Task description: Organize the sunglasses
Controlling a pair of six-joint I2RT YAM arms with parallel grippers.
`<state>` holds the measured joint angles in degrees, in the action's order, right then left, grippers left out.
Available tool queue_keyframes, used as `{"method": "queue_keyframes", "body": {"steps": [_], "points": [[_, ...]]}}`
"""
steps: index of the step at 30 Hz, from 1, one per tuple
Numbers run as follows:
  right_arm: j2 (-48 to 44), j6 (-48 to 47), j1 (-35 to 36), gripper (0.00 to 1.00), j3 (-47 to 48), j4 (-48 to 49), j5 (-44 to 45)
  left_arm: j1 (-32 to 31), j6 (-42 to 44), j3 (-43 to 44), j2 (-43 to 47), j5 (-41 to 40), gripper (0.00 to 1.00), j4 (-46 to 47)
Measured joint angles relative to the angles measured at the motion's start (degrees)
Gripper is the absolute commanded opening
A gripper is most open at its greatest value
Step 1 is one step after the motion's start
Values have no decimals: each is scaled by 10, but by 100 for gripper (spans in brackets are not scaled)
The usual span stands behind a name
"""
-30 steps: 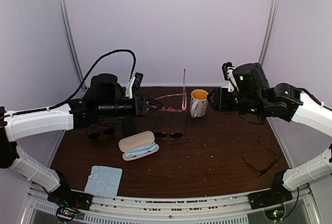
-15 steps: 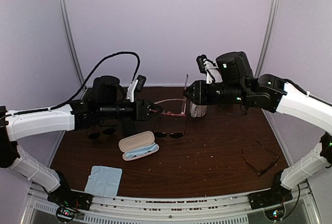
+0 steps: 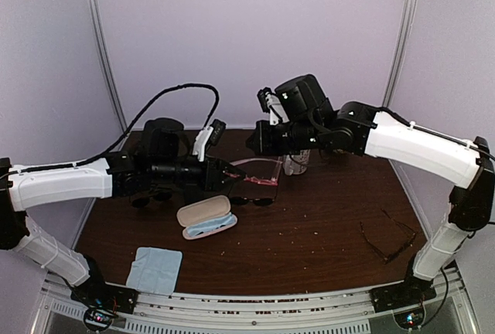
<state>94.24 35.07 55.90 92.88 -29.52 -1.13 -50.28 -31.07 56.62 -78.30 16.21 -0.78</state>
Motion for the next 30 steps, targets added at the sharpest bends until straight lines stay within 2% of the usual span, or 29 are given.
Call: {"method": "queue_keyframes", "body": {"steps": [6, 19, 25, 30], "points": [[31, 8, 1, 3, 0, -11, -5, -1, 8, -3, 0, -8, 19, -2], [32, 43, 16, 3, -51, -7, -33, -1, 9, -19, 1, -22, 19, -2], [32, 39, 16, 7, -38, -17, -31, -1, 17, -19, 12, -36, 18, -8], [4, 24, 12, 14, -10, -38, -19, -1, 27, -20, 26, -54, 18, -10]]}}
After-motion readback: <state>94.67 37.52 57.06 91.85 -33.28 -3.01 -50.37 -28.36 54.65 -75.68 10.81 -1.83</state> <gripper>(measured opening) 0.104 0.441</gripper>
